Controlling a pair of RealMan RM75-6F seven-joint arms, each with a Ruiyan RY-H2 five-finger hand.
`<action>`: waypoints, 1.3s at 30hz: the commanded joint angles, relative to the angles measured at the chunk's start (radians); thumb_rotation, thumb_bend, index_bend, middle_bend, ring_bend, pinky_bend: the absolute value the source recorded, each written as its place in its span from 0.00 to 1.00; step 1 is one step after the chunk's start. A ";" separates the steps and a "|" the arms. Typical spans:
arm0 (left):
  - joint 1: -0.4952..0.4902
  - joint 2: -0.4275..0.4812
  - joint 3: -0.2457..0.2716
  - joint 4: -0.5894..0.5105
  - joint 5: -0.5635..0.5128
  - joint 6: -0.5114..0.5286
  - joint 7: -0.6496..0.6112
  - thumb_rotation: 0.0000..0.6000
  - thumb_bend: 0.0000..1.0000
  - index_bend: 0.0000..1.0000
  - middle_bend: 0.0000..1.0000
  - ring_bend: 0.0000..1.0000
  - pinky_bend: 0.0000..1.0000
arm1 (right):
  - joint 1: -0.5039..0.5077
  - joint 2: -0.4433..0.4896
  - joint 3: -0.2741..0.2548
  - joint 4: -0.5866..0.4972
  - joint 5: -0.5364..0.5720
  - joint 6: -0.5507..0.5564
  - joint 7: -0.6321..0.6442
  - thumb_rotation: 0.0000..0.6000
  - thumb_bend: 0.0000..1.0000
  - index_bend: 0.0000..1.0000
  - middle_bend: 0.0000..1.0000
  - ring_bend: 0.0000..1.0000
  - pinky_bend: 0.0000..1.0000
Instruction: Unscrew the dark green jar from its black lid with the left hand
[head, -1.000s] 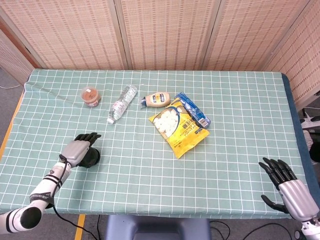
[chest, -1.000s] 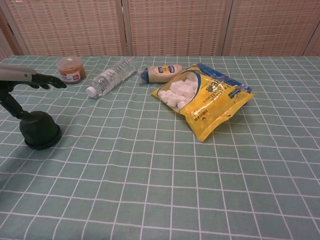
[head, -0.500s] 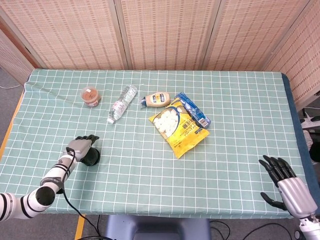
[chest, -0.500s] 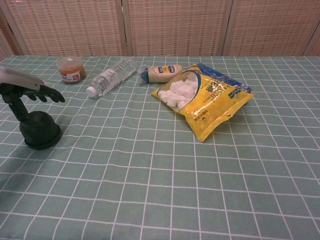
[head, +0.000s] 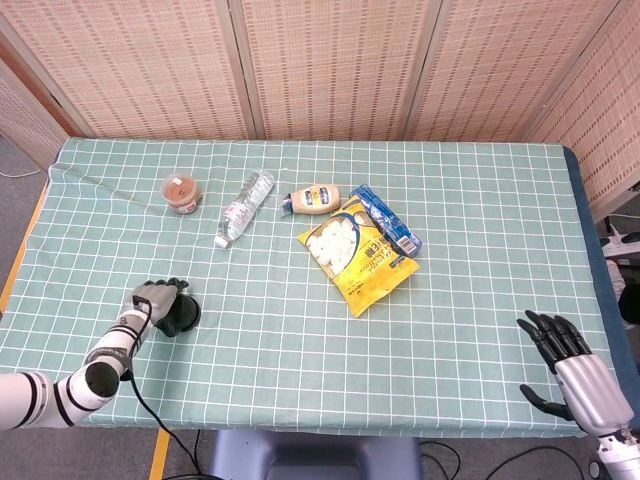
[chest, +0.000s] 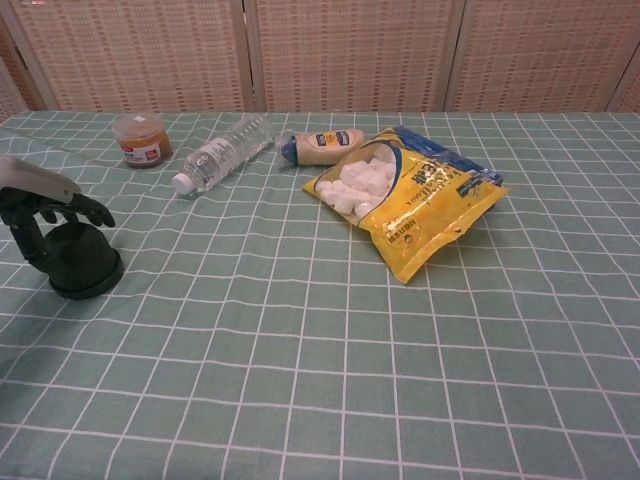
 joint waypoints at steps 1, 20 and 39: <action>-0.009 -0.006 0.006 0.008 0.009 -0.010 -0.010 1.00 0.35 0.00 0.00 0.00 0.10 | 0.000 0.000 0.001 0.000 0.002 0.001 0.000 1.00 0.18 0.00 0.00 0.00 0.00; -0.066 -0.051 0.095 0.050 -0.002 -0.035 -0.042 1.00 0.34 0.05 0.04 0.01 0.26 | -0.002 -0.001 0.004 -0.002 0.010 0.002 0.010 1.00 0.18 0.00 0.00 0.00 0.00; -0.069 -0.071 0.131 0.047 0.082 0.018 -0.078 1.00 0.36 0.29 0.26 0.16 0.40 | -0.006 0.003 0.004 -0.004 0.007 0.011 0.020 1.00 0.18 0.00 0.00 0.00 0.00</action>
